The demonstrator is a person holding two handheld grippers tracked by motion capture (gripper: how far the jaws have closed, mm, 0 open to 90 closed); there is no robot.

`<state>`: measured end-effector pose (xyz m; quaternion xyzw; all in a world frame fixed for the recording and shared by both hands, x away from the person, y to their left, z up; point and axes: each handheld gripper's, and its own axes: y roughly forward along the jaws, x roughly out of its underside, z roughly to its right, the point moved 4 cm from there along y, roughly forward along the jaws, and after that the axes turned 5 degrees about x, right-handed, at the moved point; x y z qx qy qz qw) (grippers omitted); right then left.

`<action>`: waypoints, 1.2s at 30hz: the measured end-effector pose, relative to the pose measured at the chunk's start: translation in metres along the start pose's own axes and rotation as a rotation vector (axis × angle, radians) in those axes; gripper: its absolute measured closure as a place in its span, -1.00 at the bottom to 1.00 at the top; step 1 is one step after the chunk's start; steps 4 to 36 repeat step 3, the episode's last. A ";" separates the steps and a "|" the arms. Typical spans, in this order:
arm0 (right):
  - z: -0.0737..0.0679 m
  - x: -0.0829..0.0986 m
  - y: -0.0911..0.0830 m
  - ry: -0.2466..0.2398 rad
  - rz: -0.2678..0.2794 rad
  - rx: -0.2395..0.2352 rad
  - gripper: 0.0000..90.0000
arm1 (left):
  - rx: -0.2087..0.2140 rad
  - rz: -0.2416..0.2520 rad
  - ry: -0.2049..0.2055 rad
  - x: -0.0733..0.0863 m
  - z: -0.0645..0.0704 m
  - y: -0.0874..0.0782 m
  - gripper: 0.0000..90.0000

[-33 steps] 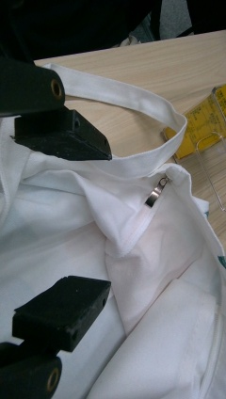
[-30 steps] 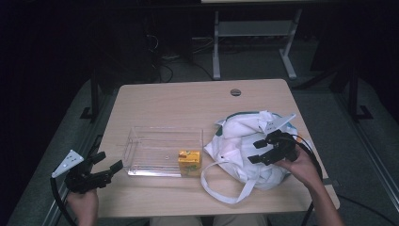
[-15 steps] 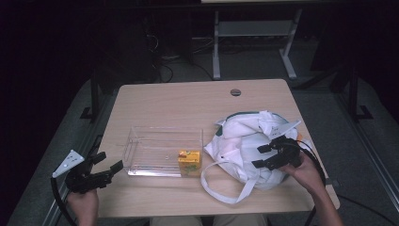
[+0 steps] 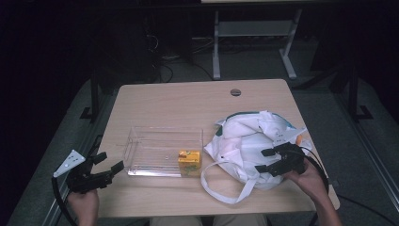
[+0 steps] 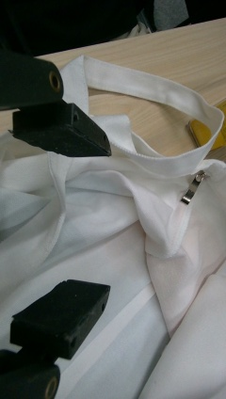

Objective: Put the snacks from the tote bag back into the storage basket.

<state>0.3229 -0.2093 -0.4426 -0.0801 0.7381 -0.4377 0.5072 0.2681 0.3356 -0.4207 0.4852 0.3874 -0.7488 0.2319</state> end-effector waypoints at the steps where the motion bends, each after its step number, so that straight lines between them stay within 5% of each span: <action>1: -0.002 0.001 -0.002 0.007 0.006 0.004 -0.41 | 0.001 0.000 -0.001 0.000 0.000 0.000 -0.72; 36: -0.004 0.001 -0.004 0.000 0.020 0.007 -0.43 | 0.001 0.000 0.001 0.000 0.000 0.000 -0.72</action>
